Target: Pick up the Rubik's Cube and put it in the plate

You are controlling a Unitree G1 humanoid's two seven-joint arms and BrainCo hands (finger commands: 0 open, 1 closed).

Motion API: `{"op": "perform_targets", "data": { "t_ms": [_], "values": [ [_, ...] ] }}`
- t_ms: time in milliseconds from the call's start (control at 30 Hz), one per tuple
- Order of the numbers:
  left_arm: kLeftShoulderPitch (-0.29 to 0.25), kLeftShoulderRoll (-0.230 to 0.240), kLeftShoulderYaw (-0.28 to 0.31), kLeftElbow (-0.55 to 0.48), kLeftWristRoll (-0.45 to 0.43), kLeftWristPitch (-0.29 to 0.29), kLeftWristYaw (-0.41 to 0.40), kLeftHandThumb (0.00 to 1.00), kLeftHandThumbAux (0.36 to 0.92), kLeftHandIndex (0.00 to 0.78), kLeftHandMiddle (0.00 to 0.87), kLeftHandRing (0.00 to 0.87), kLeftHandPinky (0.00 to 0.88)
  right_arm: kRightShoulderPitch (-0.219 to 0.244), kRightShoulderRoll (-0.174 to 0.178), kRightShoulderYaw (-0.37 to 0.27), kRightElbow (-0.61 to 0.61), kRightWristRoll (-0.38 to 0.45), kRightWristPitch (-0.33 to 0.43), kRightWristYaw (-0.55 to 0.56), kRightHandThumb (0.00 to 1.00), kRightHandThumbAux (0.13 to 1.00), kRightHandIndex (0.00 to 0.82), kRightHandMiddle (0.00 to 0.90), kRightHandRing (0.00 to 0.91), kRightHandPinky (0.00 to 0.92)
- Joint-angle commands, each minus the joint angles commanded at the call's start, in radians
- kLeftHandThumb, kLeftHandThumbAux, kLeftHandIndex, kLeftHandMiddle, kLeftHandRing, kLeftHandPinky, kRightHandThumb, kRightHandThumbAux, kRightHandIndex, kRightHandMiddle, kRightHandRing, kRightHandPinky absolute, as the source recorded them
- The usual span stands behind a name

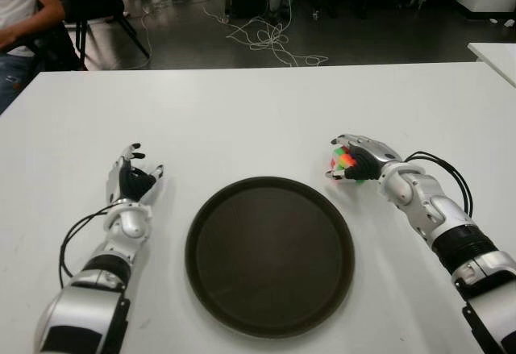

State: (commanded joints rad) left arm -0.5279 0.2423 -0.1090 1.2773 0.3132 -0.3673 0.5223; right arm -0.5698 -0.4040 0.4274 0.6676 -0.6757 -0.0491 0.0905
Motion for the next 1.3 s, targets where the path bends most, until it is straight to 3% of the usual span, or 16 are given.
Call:
{"op": "perform_targets", "data": {
  "t_ms": [500, 967, 1300],
  "values": [
    [0.002, -0.001, 0.002, 0.000, -0.003, 0.000, 0.000, 0.211, 0.729, 0.172, 0.301, 0.335, 0.340, 0.001, 0.005, 0.002, 0.012, 0.002, 0.011, -0.006, 0.237, 0.482, 0.000, 0.000, 0.000, 0.000],
    [0.002, 0.000, 0.006, -0.001, -0.006, -0.003, -0.002, 0.223, 0.742, 0.169, 0.305, 0.351, 0.367, -0.008, 0.008, 0.003, 0.070, 0.005, -0.001, -0.031, 0.204, 0.465, 0.000, 0.000, 0.000, 0.014],
    [0.002, 0.001, 0.009, 0.000, -0.010, -0.006, -0.013, 0.220, 0.739, 0.166, 0.290, 0.320, 0.325, -0.023, 0.012, 0.006, 0.121, 0.008, -0.030, -0.054, 0.206, 0.475, 0.000, 0.000, 0.000, 0.044]
  ]
}}
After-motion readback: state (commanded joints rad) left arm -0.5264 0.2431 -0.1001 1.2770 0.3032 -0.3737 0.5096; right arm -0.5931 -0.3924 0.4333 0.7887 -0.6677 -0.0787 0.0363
